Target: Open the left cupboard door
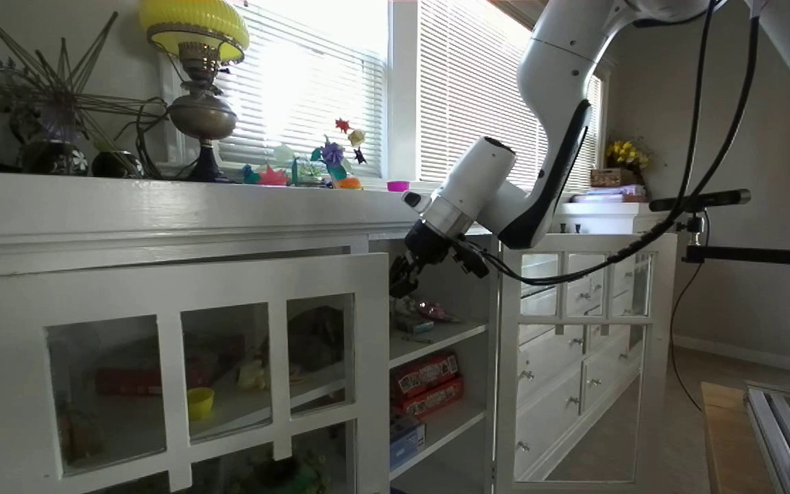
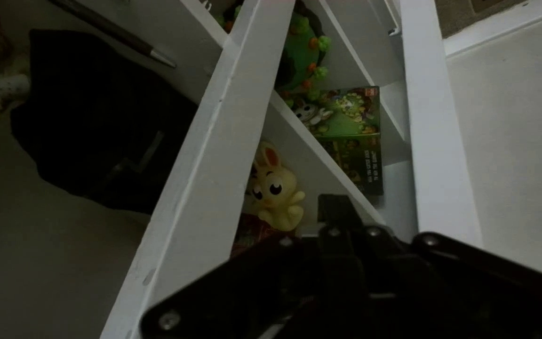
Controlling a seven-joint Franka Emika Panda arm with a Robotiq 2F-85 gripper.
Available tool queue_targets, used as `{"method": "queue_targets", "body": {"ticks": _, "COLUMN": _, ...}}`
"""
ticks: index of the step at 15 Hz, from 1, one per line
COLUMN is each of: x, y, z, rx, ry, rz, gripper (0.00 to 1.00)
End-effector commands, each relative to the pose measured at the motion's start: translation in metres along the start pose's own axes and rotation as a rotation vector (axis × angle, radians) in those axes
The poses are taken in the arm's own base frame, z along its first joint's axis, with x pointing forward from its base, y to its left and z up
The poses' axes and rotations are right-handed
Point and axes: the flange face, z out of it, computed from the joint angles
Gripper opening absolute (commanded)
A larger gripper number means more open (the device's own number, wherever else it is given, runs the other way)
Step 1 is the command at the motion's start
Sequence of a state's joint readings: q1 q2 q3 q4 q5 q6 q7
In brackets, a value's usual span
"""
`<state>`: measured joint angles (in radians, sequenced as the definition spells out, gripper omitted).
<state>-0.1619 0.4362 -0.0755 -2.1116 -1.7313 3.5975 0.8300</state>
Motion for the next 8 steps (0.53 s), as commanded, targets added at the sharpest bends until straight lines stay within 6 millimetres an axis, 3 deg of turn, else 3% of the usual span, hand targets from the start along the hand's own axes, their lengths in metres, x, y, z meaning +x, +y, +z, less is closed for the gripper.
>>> {"method": "queue_targets", "body": {"ticks": 1, "x": 0.007, "y": 0.002, "z": 0.014, "rx": 0.032, "ry": 0.027, "rz": 0.048, "gripper": 0.00}}
{"method": "queue_targets", "body": {"ticks": 8, "x": 0.000, "y": -0.010, "z": 0.014, "rx": 0.121, "ry": 0.038, "rz": 0.020, "gripper": 0.00}}
